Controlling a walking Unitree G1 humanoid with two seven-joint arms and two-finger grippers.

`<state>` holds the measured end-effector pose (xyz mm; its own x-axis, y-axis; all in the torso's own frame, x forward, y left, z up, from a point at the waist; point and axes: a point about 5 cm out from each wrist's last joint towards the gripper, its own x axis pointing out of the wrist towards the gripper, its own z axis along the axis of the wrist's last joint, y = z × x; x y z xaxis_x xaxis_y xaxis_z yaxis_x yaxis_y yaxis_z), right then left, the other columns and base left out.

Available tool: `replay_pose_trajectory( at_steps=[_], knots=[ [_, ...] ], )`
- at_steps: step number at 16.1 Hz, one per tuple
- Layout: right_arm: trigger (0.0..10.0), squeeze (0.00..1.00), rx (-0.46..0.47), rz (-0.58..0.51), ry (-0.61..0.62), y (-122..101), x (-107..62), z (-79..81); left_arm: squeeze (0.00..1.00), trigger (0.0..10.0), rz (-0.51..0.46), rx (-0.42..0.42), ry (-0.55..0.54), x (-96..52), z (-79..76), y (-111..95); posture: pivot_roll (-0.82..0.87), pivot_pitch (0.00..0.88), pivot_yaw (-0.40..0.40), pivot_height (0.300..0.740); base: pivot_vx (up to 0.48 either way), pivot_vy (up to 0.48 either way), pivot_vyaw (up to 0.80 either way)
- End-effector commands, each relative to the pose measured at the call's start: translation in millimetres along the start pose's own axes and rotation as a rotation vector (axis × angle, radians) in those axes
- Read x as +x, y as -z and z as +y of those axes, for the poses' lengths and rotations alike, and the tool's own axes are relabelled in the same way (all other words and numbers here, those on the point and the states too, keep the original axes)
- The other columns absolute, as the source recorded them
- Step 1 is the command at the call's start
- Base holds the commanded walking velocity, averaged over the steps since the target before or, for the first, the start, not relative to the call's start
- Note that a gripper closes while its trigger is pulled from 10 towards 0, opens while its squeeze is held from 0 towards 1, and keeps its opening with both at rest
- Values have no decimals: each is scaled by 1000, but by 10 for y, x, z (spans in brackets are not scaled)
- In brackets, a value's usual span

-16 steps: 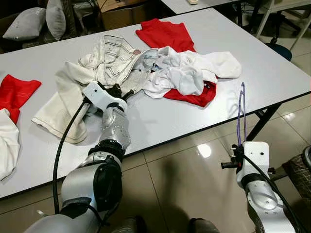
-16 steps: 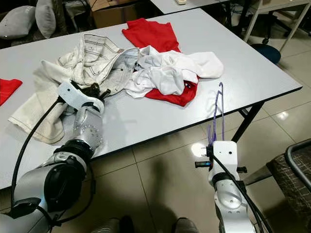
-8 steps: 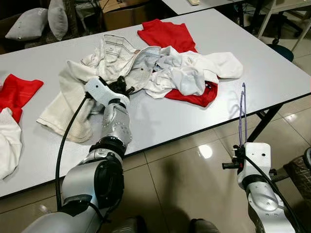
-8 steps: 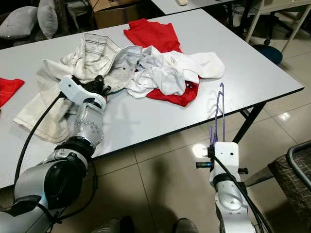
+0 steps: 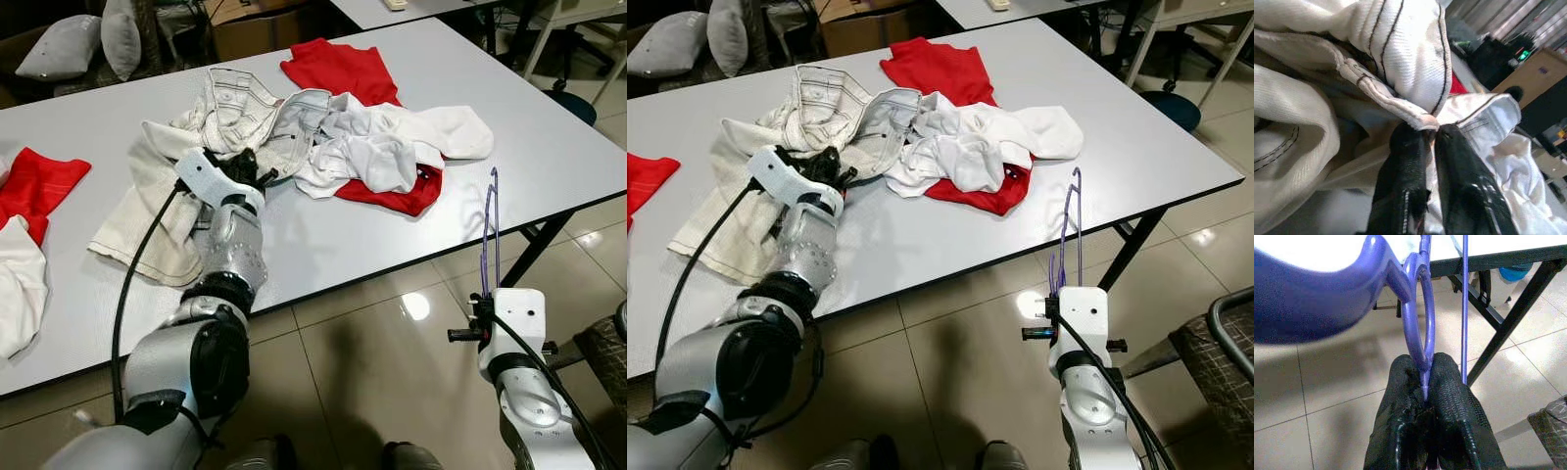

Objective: Hang hanger

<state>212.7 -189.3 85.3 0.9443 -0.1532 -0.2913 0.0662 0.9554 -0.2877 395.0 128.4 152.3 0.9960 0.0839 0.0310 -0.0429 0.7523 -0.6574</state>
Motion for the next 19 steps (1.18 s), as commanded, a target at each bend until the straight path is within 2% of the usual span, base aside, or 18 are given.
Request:
replay_pose_trajectory(
  at_steps=[1, 4, 6, 7, 8, 9, 10, 11, 12, 13, 14, 15, 17, 19],
  knots=[
    [10000, 0, -1, 19, -17, 37, -6, 34, 0, 0, -2, 8, -1, 32, -26, -53, -202, 98, 123, 740, 0, 0, 0],
    [10000, 0, -4, 19, -16, 39, -4, 27, 0, 0, -4, 2, -25, 37, 12, -72, -205, 93, 124, 740, 0, 0, 0],
    [10000, 0, -5, 19, -13, 44, 2, 19, 0, 0, 33, 71, -10, 43, 25, -67, -203, 89, 125, 740, 0, 0, 0],
    [10000, 0, -5, 18, -12, 46, 8, 21, 0, 0, 65, 118, 29, 53, 15, -67, -198, 81, 127, 740, 0, 0, 0],
    [10000, 0, -4, 17, -10, 45, 14, 24, 0, 0, 89, 199, 95, 74, -7, -110, -193, 73, 130, 740, 0, 0, 0],
    [10000, 0, -4, 17, -10, 48, 23, 28, 0, 0, 102, 284, 179, 109, -36, -209, -188, 65, 132, 740, 0, 0, 0],
    [10000, 0, -2, 15, -8, 47, 36, 33, 0, 0, 83, 325, 270, 163, -72, -413, -182, 56, 136, 740, 0, 0, 0],
    [10000, 0, 2, 11, -4, 48, 58, 35, 0, 0, 100, 350, 418, 227, -120, -783, -172, 42, 140, 740, 0, 0, 0],
    [10000, 0, 3, 10, -3, 49, 62, 34, 0, 0, 113, 366, 458, 231, -127, -865, -172, 42, 140, 740, 0, 0, 0],
    [10000, 0, 6, 8, 0, 53, 81, 31, 0, 0, 149, 423, 522, 225, -126, -963, -159, 22, 136, 740, 0, 0, 0],
    [10000, 0, 8, 2, 1, 46, 111, 34, 0, 0, 209, 531, 608, 193, -86, -1152, -153, 5, 132, 740, 0, 0, 0],
    [10000, 0, 8, -5, 1, 35, 139, 36, 0, 0, 232, 580, 660, 163, -66, -1297, -149, 0, 125, 740, 0, 0, 0],
    [10000, 0, 7, -17, 2, 9, 200, 29, 0, 0, 203, 669, 650, 141, -11, -1558, -137, 0, 111, 740, 0, 0, 0],
    [10000, 0, 4, -24, 1, -4, 230, 23, 0, 0, 150, 691, 625, 119, 35, -1786, -131, 0, 105, 740, 0, 0, 0]
  ],
)
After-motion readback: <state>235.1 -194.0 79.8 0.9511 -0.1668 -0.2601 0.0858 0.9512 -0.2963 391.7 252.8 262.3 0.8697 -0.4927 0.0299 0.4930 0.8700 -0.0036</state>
